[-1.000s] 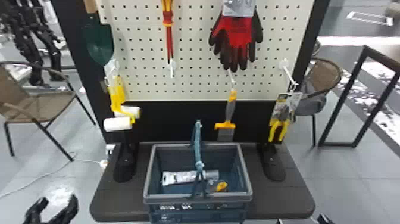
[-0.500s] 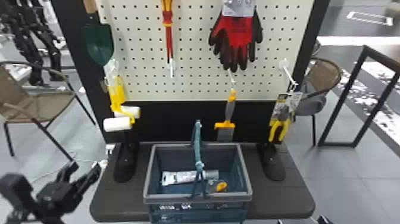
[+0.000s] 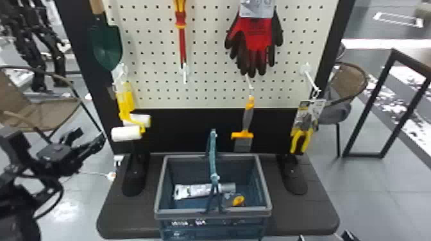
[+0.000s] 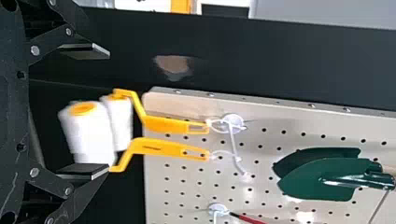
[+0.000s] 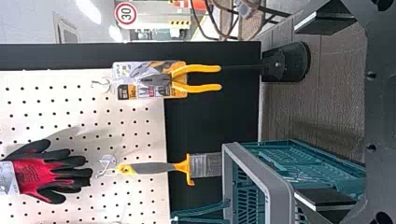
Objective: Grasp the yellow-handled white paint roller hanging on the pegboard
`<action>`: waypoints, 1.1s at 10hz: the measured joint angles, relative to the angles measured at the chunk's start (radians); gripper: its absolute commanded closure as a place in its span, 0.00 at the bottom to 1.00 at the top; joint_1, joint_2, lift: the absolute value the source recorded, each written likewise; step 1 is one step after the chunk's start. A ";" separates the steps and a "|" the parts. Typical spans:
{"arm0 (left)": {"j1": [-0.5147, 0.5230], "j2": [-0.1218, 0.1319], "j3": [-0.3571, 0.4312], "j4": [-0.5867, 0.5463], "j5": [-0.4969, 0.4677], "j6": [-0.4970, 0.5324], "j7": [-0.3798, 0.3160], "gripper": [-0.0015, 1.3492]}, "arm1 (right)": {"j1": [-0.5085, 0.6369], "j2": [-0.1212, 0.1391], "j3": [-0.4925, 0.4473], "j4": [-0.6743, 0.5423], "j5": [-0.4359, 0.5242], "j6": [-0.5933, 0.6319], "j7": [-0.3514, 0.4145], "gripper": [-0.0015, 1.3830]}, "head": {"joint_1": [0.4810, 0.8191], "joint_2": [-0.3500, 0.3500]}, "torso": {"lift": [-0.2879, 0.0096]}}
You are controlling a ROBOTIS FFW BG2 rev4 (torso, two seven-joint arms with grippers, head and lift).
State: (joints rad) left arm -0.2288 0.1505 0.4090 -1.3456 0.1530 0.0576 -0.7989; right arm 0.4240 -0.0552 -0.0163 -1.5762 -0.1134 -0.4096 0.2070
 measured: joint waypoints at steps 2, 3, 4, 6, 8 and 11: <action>-0.093 0.048 -0.049 0.098 0.029 0.009 -0.081 0.29 | -0.006 0.000 0.001 0.005 0.000 0.000 0.000 0.05 | 0.20 0.50 | 0.63; -0.134 0.073 -0.082 0.144 0.036 0.016 -0.121 0.29 | -0.008 0.001 0.002 0.007 0.000 0.000 0.000 0.05 | 0.20 0.50 | 0.63; -0.182 0.097 -0.117 0.204 0.047 0.012 -0.158 0.29 | -0.012 0.001 0.004 0.011 0.000 0.000 0.000 0.05 | 0.20 0.50 | 0.63; -0.264 0.135 -0.187 0.315 0.077 -0.001 -0.195 0.27 | -0.025 0.001 0.009 0.019 0.000 0.000 0.002 0.05 | 0.20 0.50 | 0.63; -0.316 0.146 -0.245 0.390 0.116 -0.017 -0.205 0.25 | -0.032 0.001 0.014 0.027 -0.001 0.000 0.002 0.05 | 0.20 0.50 | 0.63; -0.383 0.150 -0.325 0.487 0.141 -0.048 -0.215 0.28 | -0.042 0.001 0.020 0.036 -0.003 -0.001 0.003 0.05 | 0.20 0.50 | 0.63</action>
State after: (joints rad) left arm -0.6119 0.3002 0.0839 -0.8589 0.2936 0.0101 -1.0134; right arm 0.3824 -0.0539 0.0041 -1.5398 -0.1165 -0.4106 0.2098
